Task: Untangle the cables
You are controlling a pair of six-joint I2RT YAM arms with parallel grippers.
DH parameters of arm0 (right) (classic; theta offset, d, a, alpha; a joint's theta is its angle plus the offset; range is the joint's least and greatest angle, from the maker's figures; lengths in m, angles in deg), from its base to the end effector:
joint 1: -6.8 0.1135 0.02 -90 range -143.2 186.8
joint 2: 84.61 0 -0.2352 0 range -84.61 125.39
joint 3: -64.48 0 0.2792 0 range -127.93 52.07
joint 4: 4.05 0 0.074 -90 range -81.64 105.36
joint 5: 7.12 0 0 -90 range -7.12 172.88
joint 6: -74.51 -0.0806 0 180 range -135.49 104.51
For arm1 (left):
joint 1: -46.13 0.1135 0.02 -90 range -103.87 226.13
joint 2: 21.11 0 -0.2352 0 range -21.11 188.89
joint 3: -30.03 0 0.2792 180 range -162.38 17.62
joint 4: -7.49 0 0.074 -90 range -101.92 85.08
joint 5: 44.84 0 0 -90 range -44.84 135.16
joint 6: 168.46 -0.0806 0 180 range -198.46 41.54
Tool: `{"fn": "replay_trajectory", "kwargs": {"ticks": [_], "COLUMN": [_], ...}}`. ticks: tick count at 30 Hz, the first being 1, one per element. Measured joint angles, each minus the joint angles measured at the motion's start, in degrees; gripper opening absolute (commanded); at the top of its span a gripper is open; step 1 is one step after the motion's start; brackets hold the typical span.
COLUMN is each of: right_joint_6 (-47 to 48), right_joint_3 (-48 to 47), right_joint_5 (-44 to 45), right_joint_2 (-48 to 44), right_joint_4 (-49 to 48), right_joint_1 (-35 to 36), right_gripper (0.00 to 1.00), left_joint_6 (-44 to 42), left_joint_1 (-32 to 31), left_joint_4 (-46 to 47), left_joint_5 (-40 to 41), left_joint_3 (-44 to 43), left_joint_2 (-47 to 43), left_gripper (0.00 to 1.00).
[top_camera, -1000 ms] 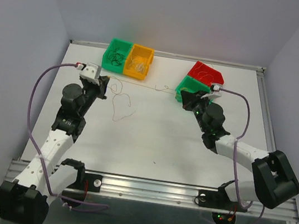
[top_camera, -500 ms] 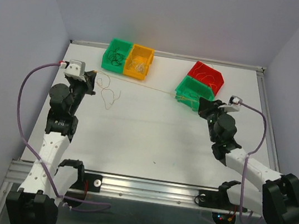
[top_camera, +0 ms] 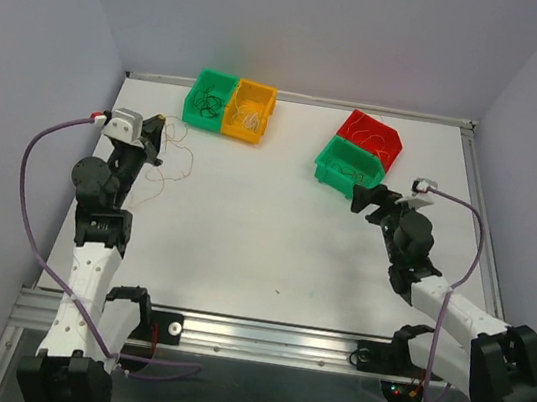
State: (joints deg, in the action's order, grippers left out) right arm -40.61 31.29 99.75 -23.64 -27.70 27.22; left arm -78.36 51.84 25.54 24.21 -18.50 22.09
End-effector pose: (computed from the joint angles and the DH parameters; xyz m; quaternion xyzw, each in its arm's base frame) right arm 0.2927 0.0840 0.1781 0.1295 0.7195 0.1618 0.6629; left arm 0.2651 -0.0025 0.3597 0.1244 0.5470 -0.0595 0.8257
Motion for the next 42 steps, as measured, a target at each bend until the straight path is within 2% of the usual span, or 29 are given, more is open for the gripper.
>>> {"fn": "replay_trajectory", "kwargs": {"ticks": [5,11,16,24,29,42], "right_joint_6": [3.56,6.01,10.05,14.95,16.59,22.23], "right_joint_3": [0.35,-0.7,-8.66,-18.53,-22.1,-31.63], "right_joint_5": [-25.51,-40.76,-48.35,-53.7,-54.23,-44.22], "right_joint_2": [7.26,18.62,27.17,34.05,38.73,49.68], "right_joint_4": [-13.22,-24.28,-28.0,-34.05,-35.28,-35.58], "right_joint_1": [0.28,4.79,13.11,20.41,22.51,24.65], "right_gripper": [1.0,1.0,1.0,1.0,1.0,1.0], "left_joint_6": [-0.09,-0.09,-0.48,-3.06,-3.3,-3.28], "left_joint_1": [-0.39,-1.44,-4.35,-13.81,-17.07,-18.86], "left_joint_4": [0.13,-0.09,-1.29,-4.63,-6.56,-11.3], "left_joint_5": [-7.17,-14.53,-18.21,-18.47,-17.75,-21.22], "left_joint_3": [0.0,0.0,0.0,-0.66,-1.73,-3.37], "left_joint_2": [0.48,1.68,3.04,5.2,8.15,8.85], "left_gripper": [0.0,0.0,0.0,0.0,0.0,0.02]}}
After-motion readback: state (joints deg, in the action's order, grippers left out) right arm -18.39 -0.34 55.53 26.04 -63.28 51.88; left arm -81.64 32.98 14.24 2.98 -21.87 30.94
